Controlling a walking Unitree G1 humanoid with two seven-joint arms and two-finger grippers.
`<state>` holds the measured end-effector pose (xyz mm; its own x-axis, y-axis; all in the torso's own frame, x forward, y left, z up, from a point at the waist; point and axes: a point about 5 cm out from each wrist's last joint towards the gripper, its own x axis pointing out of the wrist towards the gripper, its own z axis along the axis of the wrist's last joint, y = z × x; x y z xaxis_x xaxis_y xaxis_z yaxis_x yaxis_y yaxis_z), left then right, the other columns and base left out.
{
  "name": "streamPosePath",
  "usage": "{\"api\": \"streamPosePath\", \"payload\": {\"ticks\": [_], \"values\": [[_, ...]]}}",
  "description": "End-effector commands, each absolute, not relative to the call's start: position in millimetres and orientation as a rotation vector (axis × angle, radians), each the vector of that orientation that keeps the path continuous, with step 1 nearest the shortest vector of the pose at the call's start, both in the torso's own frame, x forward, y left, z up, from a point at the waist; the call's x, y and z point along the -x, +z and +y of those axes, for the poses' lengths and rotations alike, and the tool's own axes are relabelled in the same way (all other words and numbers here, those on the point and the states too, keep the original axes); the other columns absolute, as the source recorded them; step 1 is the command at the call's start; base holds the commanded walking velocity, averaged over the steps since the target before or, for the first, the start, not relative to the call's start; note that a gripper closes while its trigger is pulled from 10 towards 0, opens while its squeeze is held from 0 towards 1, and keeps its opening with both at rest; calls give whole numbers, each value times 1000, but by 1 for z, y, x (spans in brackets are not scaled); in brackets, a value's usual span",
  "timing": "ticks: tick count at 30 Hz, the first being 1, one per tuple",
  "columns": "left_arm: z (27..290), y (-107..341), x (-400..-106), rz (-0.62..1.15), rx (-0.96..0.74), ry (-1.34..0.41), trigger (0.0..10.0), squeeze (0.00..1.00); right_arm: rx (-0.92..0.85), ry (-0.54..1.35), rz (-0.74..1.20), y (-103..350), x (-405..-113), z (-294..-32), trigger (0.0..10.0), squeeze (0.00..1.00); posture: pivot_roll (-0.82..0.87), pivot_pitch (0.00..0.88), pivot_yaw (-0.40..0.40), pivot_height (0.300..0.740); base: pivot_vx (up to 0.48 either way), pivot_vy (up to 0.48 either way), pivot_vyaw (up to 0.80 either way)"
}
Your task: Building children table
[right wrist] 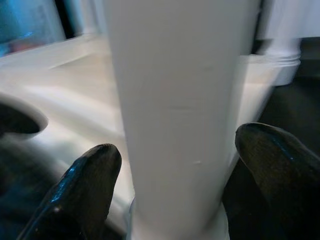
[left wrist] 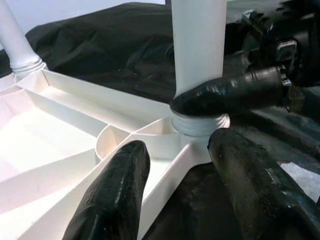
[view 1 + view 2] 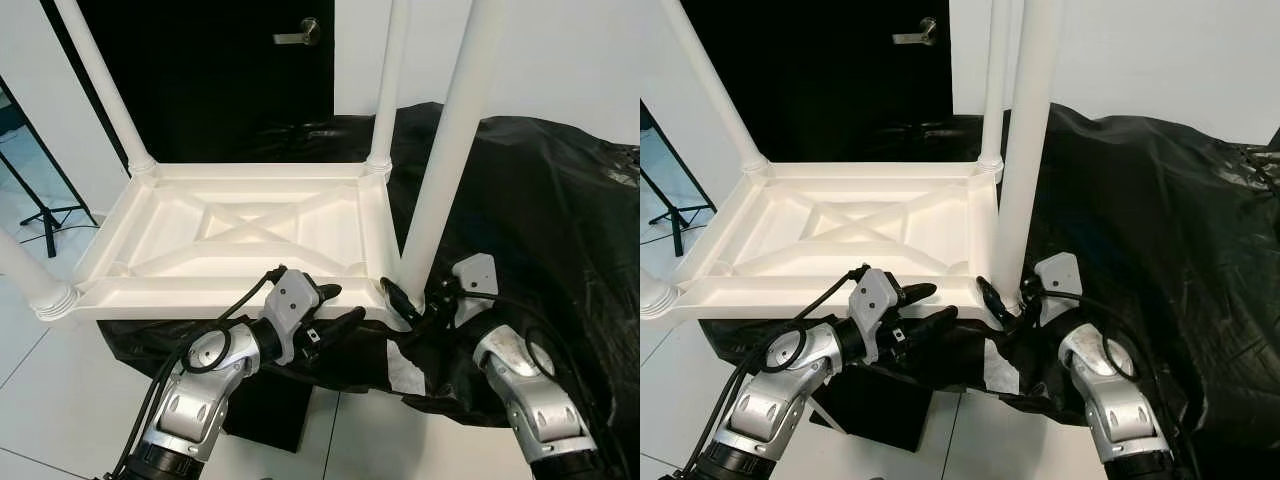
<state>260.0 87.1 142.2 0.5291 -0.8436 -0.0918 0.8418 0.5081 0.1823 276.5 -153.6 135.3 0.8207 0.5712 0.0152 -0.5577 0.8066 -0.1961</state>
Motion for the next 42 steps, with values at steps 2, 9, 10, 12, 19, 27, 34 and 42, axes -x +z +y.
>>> {"api": "streamPosePath", "payload": {"ticks": [2,9,10,12,19,27,34,42], "values": [[89,141,-262,0,-218,-1006,10000,0,205,715,-47,138,-285,-155,10000,0,-19,0,21,740,0,0,0],[91,142,-262,-4,-210,-988,10000,0,268,813,-3,135,-289,-151,0,0,-10,0,14,740,0,0,0],[92,142,-262,-3,-210,-985,10000,0,272,828,3,134,-288,-150,0,0,-10,0,13,740,0,0,0],[92,142,-262,-3,-210,-984,10000,0,273,844,6,134,-288,-150,0,0,-10,0,13,740,0,0,0],[91,140,-259,3,-203,-984,10000,0,256,823,35,130,-286,-158,0,0,-20,0,13,740,0,0,0],[89,140,-261,1,-202,-992,10000,0,255,667,37,128,-285,-167,0,0,-27,0,15,740,0,0,0],[89,140,-259,5,-203,-998,10000,0,183,497,-12,130,-275,-157,10000,0,-30,0,16,740,0,0,0],[88,140,-260,4,-204,-1004,10000,0,128,190,-97,138,-269,-154,10000,0,-33,0,21,740,0,0,0]]}}
